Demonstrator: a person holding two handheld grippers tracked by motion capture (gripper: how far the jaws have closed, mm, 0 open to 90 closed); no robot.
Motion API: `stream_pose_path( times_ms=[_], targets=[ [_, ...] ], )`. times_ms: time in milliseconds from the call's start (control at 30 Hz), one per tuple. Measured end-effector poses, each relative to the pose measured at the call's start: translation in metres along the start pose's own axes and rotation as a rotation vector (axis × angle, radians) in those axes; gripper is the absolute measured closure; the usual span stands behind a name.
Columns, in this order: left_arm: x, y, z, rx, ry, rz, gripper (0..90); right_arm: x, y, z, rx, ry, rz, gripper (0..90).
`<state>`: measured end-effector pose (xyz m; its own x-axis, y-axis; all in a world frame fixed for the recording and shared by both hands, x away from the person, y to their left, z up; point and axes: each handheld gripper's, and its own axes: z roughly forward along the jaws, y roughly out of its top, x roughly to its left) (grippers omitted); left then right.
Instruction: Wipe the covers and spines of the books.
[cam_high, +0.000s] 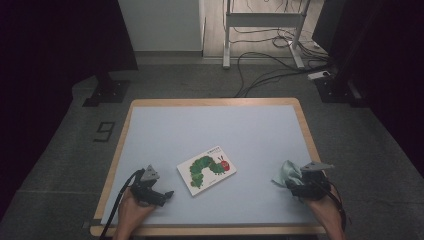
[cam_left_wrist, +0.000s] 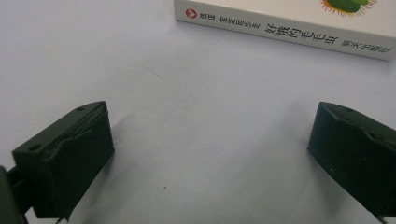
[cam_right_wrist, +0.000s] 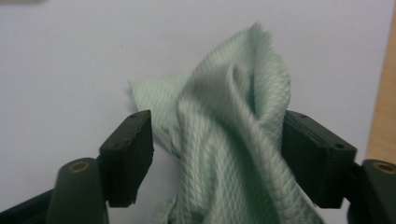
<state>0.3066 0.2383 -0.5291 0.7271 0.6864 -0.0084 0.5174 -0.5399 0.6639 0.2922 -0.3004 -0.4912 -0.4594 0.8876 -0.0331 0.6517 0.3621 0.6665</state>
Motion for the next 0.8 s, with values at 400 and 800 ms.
stream_pose_path(
  times_ms=[400, 800],
  targets=[
    [0.000, 0.000, 0.000, -0.001, -0.001, 0.000, 0.0, 0.022, 0.041, 0.002, -0.050, 0.044, -0.081, 12.5],
    [0.000, 0.000, 0.000, 0.001, -0.001, 0.000, 0.0, 0.053, 0.069, 0.027, -0.068, 0.084, -0.172, 0.0]
  ],
)
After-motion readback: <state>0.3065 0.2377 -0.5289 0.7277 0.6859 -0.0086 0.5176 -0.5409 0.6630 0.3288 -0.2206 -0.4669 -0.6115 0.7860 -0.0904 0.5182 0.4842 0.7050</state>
